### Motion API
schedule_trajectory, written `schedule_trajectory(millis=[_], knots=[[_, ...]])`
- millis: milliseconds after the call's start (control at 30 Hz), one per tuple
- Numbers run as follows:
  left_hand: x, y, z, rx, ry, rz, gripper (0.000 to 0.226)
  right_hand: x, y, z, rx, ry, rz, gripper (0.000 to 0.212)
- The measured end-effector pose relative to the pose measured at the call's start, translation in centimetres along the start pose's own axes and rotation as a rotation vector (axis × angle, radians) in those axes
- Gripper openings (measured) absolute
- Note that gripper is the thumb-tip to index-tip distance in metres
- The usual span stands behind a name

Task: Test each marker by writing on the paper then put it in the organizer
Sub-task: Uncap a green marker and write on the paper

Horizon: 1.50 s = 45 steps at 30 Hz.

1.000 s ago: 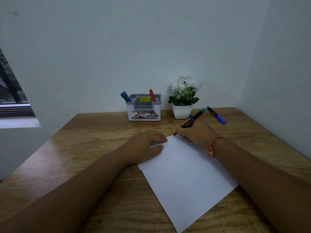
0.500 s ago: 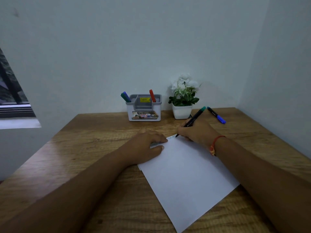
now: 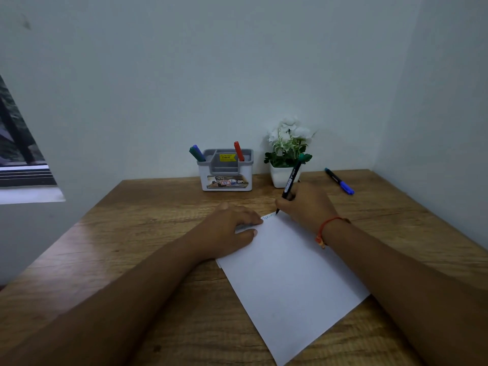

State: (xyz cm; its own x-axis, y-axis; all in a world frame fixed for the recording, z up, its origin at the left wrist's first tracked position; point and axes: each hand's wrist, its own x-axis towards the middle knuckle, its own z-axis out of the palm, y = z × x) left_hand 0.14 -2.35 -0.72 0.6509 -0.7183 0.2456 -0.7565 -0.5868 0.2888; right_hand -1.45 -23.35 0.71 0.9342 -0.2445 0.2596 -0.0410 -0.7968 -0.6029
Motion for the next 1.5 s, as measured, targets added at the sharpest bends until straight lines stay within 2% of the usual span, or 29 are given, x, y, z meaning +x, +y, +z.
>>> schedule_trajectory(millis=[167,500,767,1133,1333,1500], knots=[[0.0,0.2,-0.2,-0.014,-0.01,-0.011,0.036,0.0,0.3,0.1,0.013,0.025,-0.027,0.02],[0.1,-0.1,0.1,-0.033,-0.009,-0.009,0.035,-0.1,0.7,0.2,0.13,0.019,0.004,0.022],[0.1,-0.2,0.1,-0.041,-0.002,-0.009,0.035,0.0,0.8,0.2,0.101,0.056,0.003,0.017],[0.2,-0.3,0.2,-0.043,-0.012,-0.016,0.035,-0.1,0.8,0.2,0.143,0.019,0.032,0.023],[0.1,-0.2,0.0,-0.058,-0.024,-0.029,0.036,0.0,0.6,-0.1,0.09,0.032,0.016,0.012],[0.0,0.1,-0.1,-0.057,-0.023,-0.027,0.036,-0.2,0.5,-0.1,0.122,0.023,0.031,0.019]])
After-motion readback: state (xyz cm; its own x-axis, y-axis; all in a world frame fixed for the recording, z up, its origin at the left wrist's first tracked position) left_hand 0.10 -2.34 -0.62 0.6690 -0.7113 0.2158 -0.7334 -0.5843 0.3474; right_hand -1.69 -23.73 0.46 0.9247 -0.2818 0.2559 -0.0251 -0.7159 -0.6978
